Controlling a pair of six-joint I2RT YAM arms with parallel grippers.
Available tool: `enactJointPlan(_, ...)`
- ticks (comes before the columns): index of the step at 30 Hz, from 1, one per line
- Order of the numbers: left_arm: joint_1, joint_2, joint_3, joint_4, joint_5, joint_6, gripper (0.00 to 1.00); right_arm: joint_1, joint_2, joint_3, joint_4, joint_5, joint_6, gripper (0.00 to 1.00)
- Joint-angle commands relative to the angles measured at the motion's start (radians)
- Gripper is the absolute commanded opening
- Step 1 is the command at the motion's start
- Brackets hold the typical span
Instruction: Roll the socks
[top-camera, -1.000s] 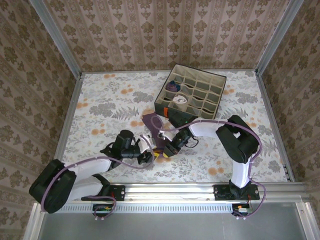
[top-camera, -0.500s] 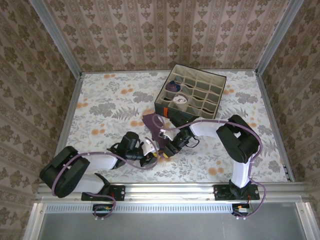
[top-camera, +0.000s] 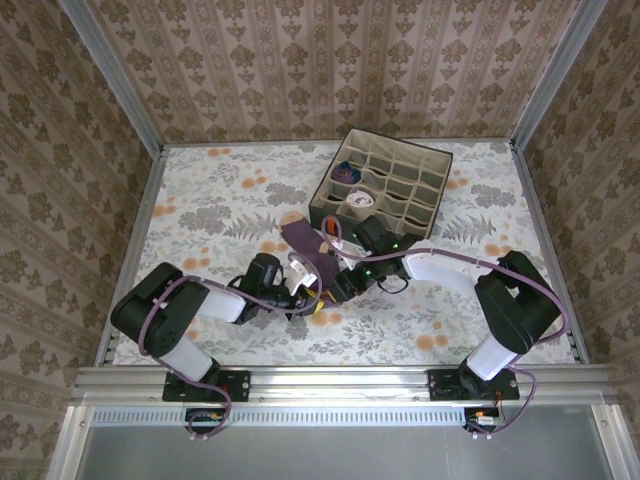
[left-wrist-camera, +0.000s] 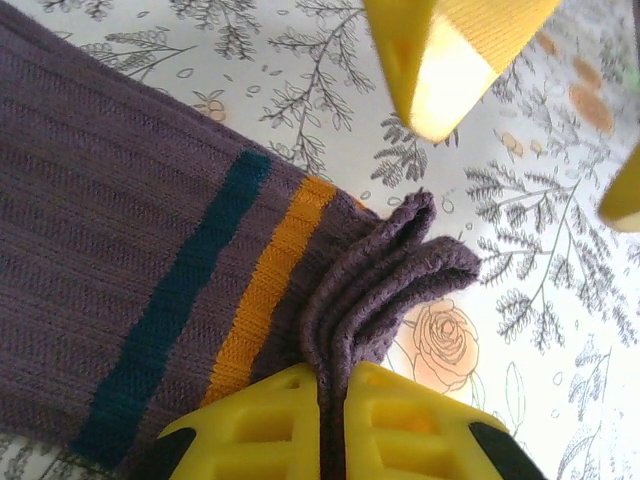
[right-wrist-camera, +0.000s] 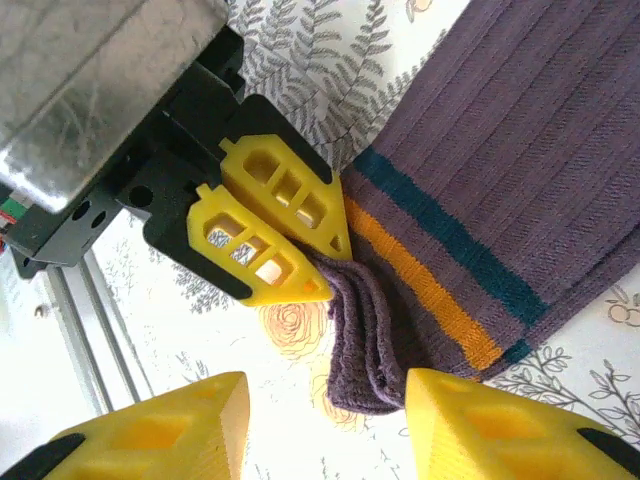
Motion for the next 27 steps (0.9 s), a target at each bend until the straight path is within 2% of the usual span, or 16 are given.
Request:
enactJointPlan(1,0.01,-0.001,-0.004,-0.045,0.008,-0.063,0.0,0.006,-0.027,-0.03,0.049,0.059,0.012,0.47)
enactJointPlan(12,0.016,-0.193,0.08,-0.33,-0.036,-0.019,0.0,0.007,0.008,-0.074,0.236,-0.076,0.037,0.54)
enactJointPlan(19,0.019,-0.228,0.111,-0.383,-0.026,-0.062,0.0,0.007,-0.003,-0.102,0.271,-0.153,0.046,0.56)
enactJointPlan(27,0.021,-0.311,0.124,-0.454,-0.025,-0.079,0.0,0.006,-0.037,-0.149,0.27,-0.123,0.052,0.58)
